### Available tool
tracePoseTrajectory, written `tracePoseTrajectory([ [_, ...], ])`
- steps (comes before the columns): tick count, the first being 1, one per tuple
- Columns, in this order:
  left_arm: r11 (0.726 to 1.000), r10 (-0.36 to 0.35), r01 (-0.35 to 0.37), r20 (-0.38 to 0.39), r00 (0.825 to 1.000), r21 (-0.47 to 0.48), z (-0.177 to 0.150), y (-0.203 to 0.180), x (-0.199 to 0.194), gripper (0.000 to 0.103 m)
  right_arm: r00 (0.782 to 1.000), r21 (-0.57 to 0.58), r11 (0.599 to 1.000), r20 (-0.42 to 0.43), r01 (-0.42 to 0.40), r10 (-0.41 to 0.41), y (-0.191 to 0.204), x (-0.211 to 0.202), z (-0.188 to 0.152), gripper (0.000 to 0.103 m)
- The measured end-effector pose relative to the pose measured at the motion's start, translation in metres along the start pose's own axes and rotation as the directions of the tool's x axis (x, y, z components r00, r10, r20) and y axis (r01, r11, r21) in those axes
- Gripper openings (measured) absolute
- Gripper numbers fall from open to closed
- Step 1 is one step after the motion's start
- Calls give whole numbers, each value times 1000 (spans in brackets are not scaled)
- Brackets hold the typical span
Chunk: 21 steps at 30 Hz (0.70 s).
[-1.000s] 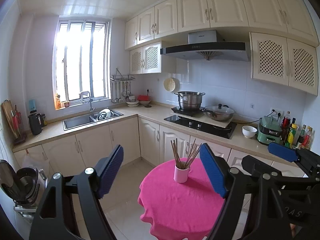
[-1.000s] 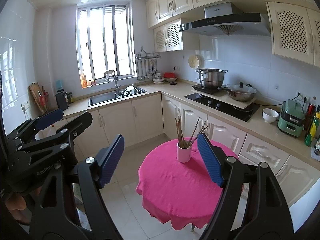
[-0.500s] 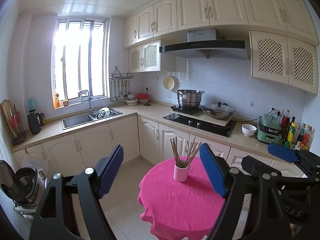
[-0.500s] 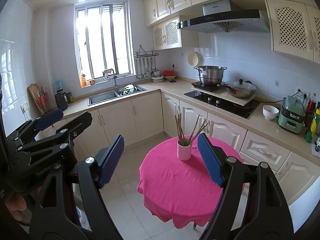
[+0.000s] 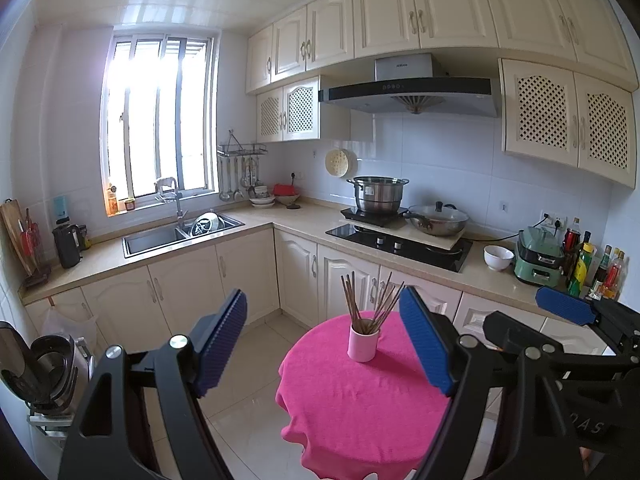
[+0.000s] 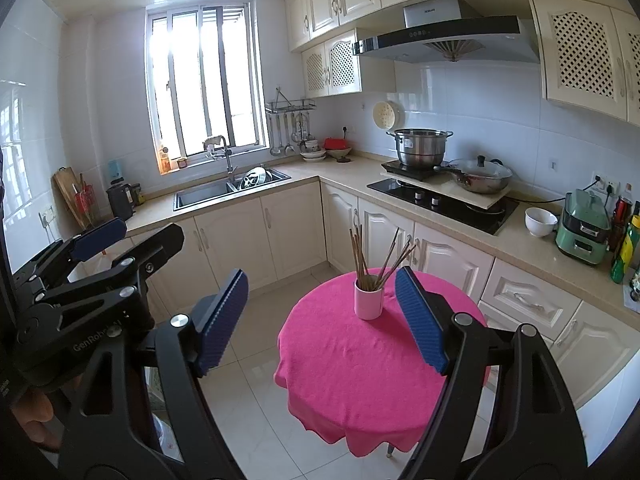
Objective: Organize utensils
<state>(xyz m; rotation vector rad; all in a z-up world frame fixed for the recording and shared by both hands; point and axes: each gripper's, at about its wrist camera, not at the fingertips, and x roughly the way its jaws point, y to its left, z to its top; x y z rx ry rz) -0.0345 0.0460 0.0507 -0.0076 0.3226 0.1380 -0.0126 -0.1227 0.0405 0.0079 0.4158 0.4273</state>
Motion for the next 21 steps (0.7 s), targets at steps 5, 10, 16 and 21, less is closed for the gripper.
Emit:
tracePoseTrajectory([
  [5, 1000, 0, 0, -5, 1000, 0, -1, 1, 3, 77, 1000, 3, 1000, -5, 1, -1, 1, 3, 0, 75],
  [10, 1000, -1, 1, -8, 1000, 0, -1, 3, 5, 77, 1000, 3, 1000, -7, 1, -1, 0, 4, 0, 75],
  [16, 1000, -2, 2, -14, 1000, -1, -1, 5, 8, 77, 1000, 6, 1000, -10, 2, -2, 1, 5, -1, 75],
  [21, 1000, -3, 3, -19, 1000, 0, -3, 6, 10, 77, 1000, 9, 1000, -14, 2, -2, 1, 7, -3, 75],
])
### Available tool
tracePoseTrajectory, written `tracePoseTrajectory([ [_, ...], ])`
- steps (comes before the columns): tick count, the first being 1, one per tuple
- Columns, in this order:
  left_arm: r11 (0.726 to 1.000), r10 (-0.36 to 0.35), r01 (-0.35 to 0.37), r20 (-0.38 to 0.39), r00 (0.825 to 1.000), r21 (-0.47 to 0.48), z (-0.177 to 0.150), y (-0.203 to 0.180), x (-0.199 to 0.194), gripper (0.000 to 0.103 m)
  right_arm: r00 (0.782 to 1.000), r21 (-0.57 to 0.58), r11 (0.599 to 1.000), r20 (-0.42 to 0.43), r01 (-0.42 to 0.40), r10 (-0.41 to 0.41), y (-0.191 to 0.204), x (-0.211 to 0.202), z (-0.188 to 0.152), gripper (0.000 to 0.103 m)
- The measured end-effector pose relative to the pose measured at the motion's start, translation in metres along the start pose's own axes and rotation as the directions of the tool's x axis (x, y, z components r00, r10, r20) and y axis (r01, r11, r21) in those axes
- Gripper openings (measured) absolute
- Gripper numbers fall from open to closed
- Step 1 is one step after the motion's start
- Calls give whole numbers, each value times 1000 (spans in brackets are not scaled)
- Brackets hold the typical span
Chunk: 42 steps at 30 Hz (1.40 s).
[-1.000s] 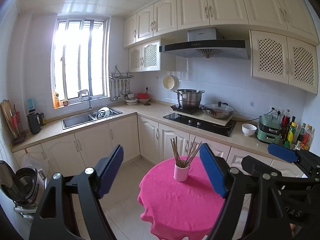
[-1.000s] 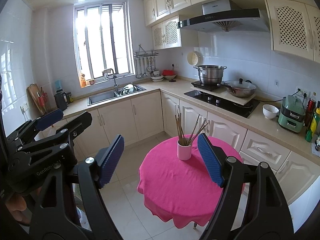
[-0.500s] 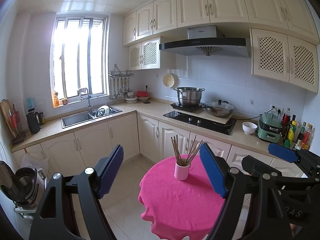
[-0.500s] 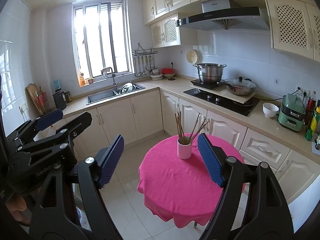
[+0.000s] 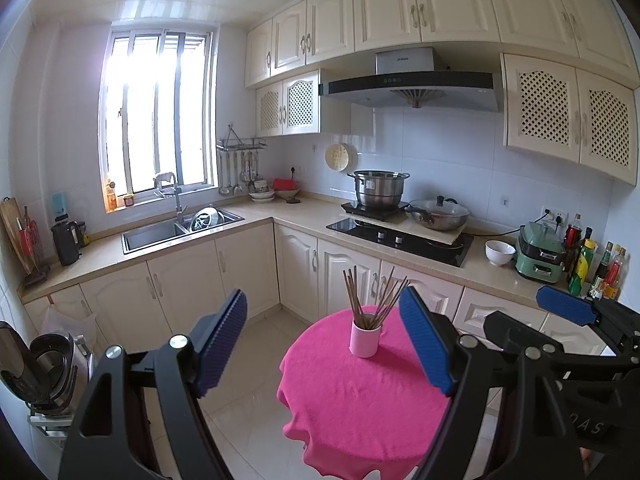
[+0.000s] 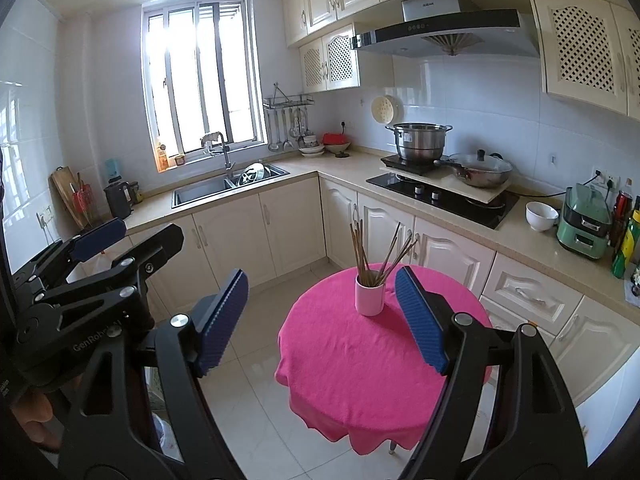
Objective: Organize utensils
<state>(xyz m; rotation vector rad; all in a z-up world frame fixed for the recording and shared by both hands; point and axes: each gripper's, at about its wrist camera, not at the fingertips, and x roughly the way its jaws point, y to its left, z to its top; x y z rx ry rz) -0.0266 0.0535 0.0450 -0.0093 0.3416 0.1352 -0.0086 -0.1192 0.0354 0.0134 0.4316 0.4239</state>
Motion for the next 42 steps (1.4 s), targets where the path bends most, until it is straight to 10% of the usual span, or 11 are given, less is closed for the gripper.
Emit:
tracePoseTrajectory([
  [42, 1000, -7, 7, -40, 999, 16, -8, 17, 25, 77, 999, 32, 999, -37, 6, -5, 10, 23, -13, 76],
])
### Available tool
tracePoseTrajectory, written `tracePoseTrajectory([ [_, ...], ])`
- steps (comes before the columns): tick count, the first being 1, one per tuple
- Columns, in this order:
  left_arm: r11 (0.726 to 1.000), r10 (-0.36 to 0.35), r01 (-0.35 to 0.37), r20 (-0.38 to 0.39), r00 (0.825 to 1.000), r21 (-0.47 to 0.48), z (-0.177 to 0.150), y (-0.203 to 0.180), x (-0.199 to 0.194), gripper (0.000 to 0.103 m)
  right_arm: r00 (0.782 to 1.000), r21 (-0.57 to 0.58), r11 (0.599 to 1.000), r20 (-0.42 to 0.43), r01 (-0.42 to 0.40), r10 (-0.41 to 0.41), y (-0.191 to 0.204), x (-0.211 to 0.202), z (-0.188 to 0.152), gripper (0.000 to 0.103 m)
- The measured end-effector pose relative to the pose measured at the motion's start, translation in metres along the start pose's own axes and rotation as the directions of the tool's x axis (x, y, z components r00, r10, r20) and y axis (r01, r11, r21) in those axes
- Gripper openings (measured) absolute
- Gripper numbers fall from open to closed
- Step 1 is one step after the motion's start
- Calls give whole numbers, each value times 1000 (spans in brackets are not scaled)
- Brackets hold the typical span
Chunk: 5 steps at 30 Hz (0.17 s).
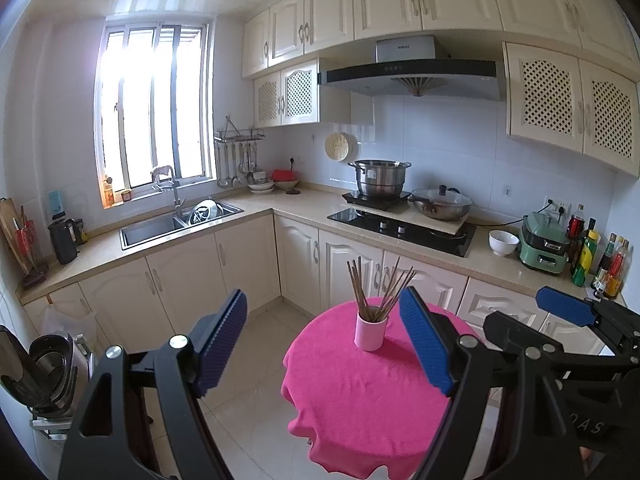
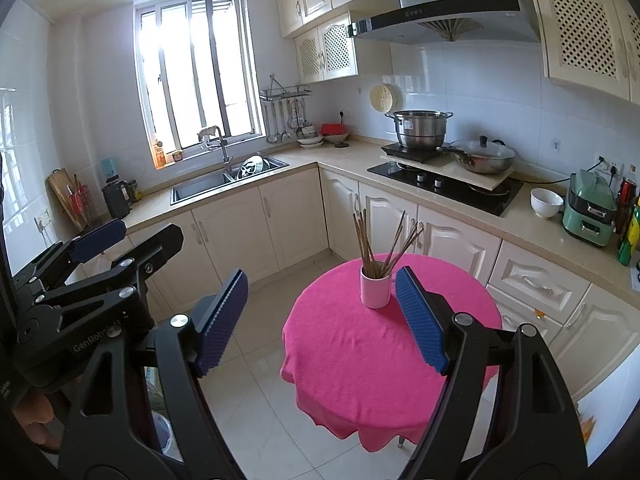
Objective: Organize utensils
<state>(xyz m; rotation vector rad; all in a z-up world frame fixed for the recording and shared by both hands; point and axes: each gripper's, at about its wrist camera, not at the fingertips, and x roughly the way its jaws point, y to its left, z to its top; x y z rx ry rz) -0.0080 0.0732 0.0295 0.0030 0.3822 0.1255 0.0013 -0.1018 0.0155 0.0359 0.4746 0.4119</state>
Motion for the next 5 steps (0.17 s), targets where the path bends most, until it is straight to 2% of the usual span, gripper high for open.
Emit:
tracePoseTrajectory([
  [5, 1000, 20, -19, -23, 1000, 21, -1, -4, 20, 77, 1000, 15, 1000, -27, -1, 1, -7, 16, -2, 76],
])
